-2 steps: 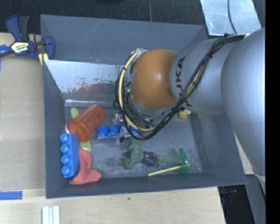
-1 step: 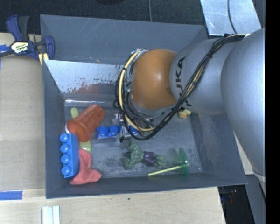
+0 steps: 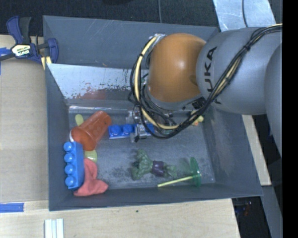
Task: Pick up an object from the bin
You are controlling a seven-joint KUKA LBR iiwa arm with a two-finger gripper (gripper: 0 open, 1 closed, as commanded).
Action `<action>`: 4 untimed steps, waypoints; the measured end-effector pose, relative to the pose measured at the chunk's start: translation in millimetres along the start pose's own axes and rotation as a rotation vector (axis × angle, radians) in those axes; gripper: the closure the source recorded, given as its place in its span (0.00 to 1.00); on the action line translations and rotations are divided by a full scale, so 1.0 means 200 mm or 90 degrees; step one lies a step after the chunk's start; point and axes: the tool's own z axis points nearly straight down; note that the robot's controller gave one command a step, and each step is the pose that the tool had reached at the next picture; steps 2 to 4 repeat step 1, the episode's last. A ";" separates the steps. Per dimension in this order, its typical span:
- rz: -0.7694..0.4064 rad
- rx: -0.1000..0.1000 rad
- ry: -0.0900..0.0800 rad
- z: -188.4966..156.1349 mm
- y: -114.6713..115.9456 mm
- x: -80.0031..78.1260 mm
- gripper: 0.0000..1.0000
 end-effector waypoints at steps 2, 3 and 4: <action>0.010 0.000 0.001 -0.30 0.00 0.01 1.00; 0.010 0.000 0.001 -0.30 0.00 0.01 1.00; 0.010 0.000 0.001 -0.30 0.00 0.01 1.00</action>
Offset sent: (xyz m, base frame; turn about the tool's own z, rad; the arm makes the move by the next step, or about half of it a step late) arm -0.0079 0.0142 0.1887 -0.0745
